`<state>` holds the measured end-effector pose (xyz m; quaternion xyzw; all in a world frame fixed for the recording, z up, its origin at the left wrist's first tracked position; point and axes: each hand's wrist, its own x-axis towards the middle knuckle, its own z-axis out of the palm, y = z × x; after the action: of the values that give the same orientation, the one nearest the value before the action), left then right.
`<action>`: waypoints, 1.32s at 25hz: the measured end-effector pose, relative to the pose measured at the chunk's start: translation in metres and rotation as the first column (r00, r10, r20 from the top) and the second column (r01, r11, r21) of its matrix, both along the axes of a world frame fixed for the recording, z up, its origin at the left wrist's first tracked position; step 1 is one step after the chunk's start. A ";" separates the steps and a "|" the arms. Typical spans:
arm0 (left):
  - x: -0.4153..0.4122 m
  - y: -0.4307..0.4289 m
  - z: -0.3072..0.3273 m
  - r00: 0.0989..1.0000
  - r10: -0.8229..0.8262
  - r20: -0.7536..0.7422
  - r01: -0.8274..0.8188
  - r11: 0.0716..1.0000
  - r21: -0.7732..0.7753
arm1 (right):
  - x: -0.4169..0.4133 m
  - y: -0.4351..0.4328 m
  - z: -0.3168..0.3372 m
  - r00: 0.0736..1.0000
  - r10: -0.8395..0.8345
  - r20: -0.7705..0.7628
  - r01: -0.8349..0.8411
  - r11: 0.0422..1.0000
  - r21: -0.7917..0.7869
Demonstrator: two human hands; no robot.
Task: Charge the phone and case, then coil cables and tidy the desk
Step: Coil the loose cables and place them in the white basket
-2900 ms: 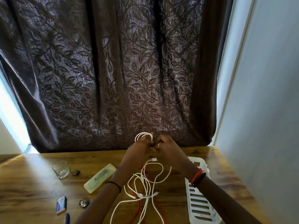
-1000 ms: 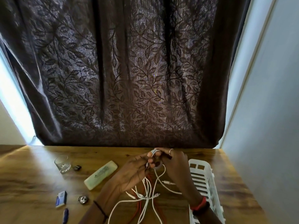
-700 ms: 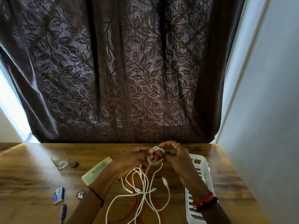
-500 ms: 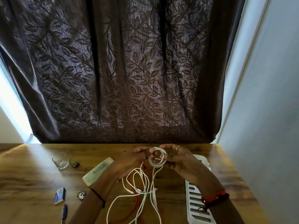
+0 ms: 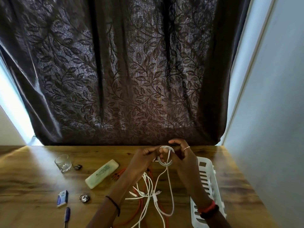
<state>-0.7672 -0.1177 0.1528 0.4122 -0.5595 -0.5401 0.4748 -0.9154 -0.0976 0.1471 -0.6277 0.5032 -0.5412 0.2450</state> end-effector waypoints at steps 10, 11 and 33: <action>0.001 0.001 0.001 0.937 0.161 0.312 -0.038 0.930 -0.365 | -0.016 -0.003 0.022 0.753 0.056 0.656 -0.363 0.866 0.344; 0.001 0.001 0.000 0.923 0.196 0.331 -0.058 0.921 -0.386 | -0.017 -0.001 0.023 0.589 0.025 0.808 -0.500 0.796 0.340; 0.033 0.005 -0.018 0.801 0.553 0.229 -0.400 0.780 -0.482 | -0.024 0.020 0.011 0.969 0.242 0.047 -0.236 0.857 0.459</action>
<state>-0.7345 -0.1127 0.1351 0.5241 -0.6116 -0.1852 0.5630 -0.9396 -0.0775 0.1585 -0.6123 0.5370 -0.3676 0.4490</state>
